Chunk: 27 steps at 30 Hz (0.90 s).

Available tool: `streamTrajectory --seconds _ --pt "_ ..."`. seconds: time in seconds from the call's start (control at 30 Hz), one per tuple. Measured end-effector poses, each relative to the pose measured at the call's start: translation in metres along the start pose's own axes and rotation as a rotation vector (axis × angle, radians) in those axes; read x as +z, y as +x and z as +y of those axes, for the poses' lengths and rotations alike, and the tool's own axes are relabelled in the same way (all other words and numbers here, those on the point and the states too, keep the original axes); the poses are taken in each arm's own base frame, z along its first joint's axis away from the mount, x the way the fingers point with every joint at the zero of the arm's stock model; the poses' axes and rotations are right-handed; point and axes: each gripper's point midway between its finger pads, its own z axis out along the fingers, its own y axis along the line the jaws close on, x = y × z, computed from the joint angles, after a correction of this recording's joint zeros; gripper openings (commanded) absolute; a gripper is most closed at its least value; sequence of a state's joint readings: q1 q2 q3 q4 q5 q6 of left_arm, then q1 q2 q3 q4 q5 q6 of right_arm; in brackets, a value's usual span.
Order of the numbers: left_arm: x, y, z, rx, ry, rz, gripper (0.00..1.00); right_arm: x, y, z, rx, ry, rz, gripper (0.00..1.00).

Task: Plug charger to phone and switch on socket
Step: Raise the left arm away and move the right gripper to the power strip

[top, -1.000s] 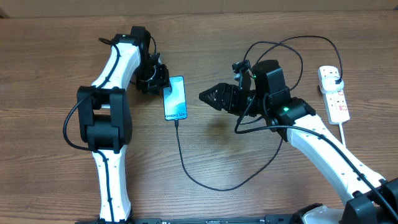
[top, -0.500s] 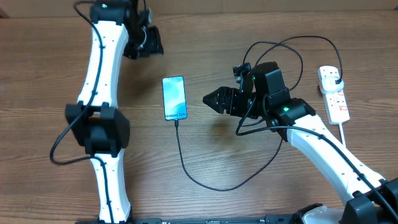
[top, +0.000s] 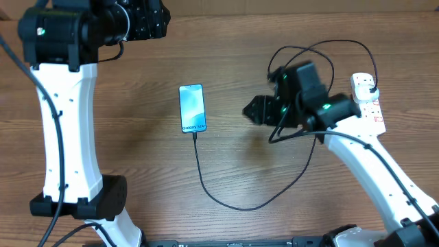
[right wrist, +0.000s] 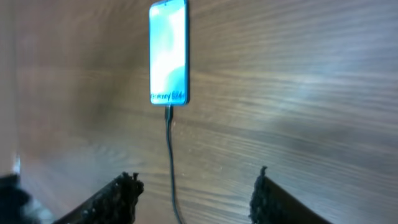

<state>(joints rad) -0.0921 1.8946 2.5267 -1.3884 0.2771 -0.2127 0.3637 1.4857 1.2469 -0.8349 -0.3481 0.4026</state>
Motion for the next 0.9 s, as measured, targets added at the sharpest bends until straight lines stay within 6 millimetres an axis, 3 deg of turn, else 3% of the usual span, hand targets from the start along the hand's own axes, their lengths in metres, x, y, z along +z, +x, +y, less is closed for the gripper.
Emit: streamTrajectory --seconds 0.07,0.2,0.27,0.53,0.6,0.63,0.73,0.9 --pt "-0.005 -0.001 -0.002 0.003 0.005 -0.009 1.00 -0.022 -0.014 -0.008 0.007 0.062 -0.028 0.28" --pt "-0.004 0.000 -0.001 0.003 0.003 -0.004 1.00 -0.061 -0.041 -0.027 0.050 0.139 -0.098 0.18" --pt "-0.004 0.000 -0.002 0.003 0.004 -0.004 1.00 -0.075 -0.053 -0.038 0.076 0.161 -0.135 0.04" --pt "-0.004 0.000 -0.001 0.004 0.003 -0.005 1.00 -0.121 -0.076 -0.122 0.282 0.272 -0.246 0.04" --pt "-0.004 0.000 -0.002 0.003 0.004 -0.004 1.00 -0.129 -0.077 -0.136 0.314 0.290 -0.262 0.04" --pt "-0.004 0.000 -0.001 0.003 0.003 -0.005 1.00 -0.141 -0.078 -0.157 0.362 0.320 -0.287 0.04" --pt "-0.004 0.000 -0.002 0.003 0.004 -0.005 0.99 -0.157 -0.078 -0.183 0.422 0.355 -0.323 0.04" --pt "-0.004 0.000 -0.002 0.003 0.004 -0.004 1.00 -0.180 -0.077 -0.248 0.572 0.421 -0.376 0.04"
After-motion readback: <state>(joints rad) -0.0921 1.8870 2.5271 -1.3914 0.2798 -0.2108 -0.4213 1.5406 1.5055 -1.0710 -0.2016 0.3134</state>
